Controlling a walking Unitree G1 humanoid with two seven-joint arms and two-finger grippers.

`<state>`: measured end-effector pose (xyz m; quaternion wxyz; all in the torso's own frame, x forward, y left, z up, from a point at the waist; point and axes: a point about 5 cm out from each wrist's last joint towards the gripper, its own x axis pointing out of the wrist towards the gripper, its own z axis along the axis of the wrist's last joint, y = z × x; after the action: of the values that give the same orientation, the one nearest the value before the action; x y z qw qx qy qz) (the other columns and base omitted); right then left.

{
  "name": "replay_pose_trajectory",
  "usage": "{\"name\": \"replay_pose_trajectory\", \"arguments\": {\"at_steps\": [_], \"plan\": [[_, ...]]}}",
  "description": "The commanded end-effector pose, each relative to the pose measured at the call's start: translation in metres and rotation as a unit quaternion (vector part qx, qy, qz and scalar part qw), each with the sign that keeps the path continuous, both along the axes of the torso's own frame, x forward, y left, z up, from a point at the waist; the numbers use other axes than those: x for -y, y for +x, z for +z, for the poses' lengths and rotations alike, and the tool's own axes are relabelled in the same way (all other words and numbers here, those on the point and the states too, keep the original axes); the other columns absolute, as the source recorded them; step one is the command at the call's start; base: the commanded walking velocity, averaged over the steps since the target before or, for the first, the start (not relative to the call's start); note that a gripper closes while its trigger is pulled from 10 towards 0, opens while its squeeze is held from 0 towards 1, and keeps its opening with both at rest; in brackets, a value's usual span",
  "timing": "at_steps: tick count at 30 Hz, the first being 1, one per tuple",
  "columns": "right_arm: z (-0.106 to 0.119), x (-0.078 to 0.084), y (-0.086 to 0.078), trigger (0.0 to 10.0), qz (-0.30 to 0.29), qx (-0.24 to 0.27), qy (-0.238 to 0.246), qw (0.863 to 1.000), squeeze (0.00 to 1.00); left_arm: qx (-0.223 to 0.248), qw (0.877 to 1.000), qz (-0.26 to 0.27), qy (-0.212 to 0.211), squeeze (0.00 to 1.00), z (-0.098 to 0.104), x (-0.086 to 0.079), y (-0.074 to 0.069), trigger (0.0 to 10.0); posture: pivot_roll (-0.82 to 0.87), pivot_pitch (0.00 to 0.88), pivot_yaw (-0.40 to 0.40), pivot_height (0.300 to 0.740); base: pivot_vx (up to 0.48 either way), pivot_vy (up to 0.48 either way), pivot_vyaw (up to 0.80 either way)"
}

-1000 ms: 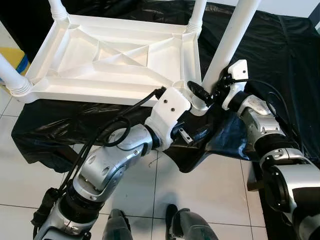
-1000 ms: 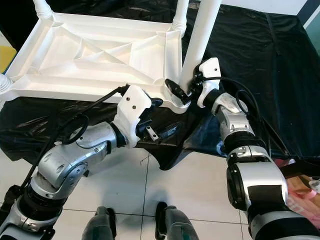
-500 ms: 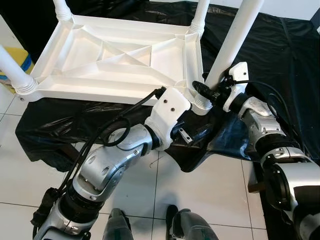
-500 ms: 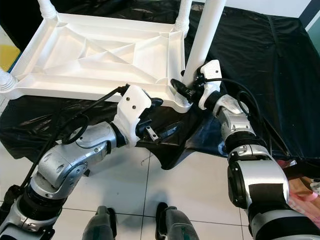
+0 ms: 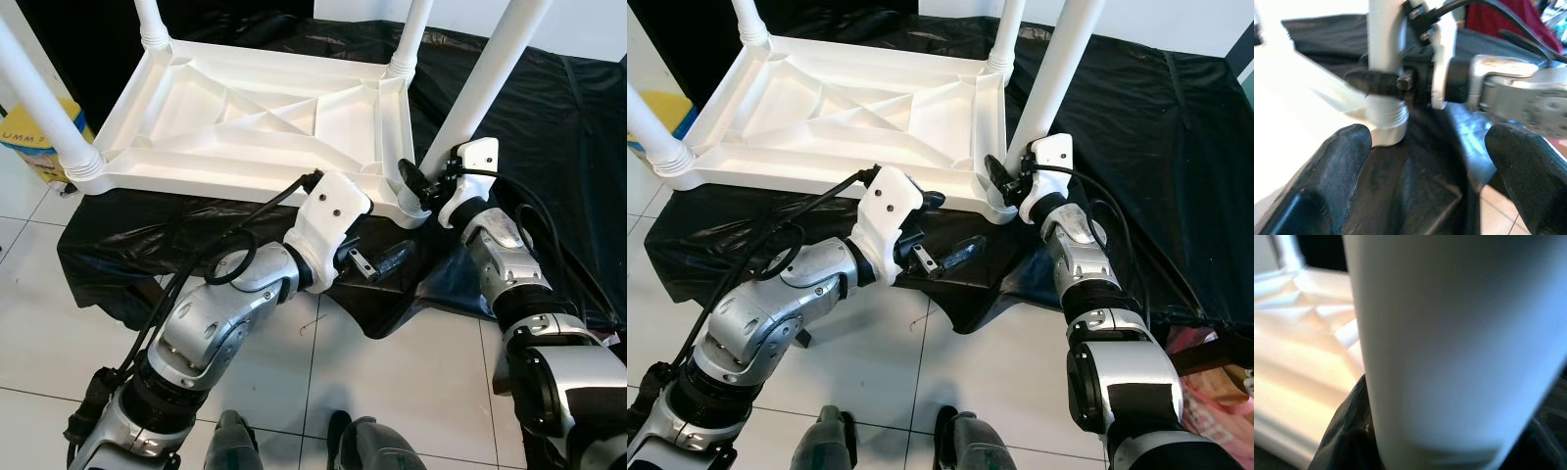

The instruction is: Building children table

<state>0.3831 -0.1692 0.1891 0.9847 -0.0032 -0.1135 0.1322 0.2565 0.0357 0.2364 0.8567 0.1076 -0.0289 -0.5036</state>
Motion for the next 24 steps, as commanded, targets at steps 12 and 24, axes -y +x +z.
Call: {"name": "replay_pose_trajectory", "arguments": {"at_steps": [12, 24], "plan": [[-0.052, -0.016, -0.033, 10.0, -0.226, -0.087, 0.078, 0.967, 0.0, -0.016, 1.0, 0.013, 0.017, 0.0, -0.014, -0.014, 0.01, 10.0, 0.1, 0.16, -0.083, 0.74, 0.0, 0.0, 0.0], [-0.052, -0.026, -0.042, 10.0, -0.262, -0.082, 0.105, 0.956, 0.0, -0.025, 1.0, 0.008, 0.016, 0.0, -0.018, -0.013, 0.01, 10.0, 0.08, 0.138, -0.079, 0.74, 0.0, 0.0, 0.0]]}}
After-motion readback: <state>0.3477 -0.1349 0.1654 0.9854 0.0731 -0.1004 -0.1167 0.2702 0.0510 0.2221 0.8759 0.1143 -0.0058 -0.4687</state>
